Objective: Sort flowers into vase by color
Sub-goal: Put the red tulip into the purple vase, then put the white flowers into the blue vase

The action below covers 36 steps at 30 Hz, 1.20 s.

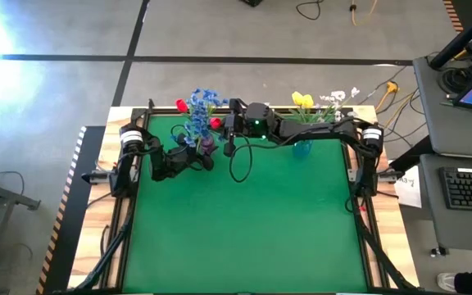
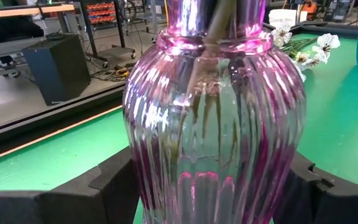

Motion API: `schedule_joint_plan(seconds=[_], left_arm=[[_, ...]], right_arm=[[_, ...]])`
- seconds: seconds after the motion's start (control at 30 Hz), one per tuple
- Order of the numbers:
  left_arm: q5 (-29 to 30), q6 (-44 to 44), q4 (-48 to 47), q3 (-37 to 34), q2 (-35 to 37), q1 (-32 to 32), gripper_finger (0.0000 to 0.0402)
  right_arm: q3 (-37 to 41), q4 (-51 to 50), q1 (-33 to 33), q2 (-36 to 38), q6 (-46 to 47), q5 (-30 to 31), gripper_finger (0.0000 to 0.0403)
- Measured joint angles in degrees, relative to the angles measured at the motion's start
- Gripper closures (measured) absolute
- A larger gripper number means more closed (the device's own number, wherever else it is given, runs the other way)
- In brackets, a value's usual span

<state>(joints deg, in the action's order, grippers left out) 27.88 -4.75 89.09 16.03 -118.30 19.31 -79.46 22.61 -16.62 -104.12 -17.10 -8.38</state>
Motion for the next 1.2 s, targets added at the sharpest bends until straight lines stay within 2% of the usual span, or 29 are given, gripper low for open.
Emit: schedule_joint_plan(seconds=[0.27,0.43,0.83,1.0,1.2], left_arm=[[0.00,-0.04,0.01,-0.02,0.00,0.02,0.0145],[0.02,0.00,0.01,-0.02,0.00,0.02,0.0142],[0.02,0.22,-0.14,-0.56,-0.22,0.02,0.0092],[0.04,-0.27,0.44,-1.00,-0.07,0.02,0.0086],[0.07,-1.14,0.74,-1.03,0.16,0.02,0.0086]], right_arm=[[0.02,0.42,0.02,-0.48,-0.80,1.54,0.0390],[0.07,0.36,0.00,-0.31,-0.62,2.49,0.0372],[0.13,0.14,0.00,0.37,0.37,2.54,0.0249],[0.13,-1.65,-0.02,1.31,0.59,2.56,0.0203],[0.13,-4.25,-0.02,2.60,1.02,2.54,0.0169]])
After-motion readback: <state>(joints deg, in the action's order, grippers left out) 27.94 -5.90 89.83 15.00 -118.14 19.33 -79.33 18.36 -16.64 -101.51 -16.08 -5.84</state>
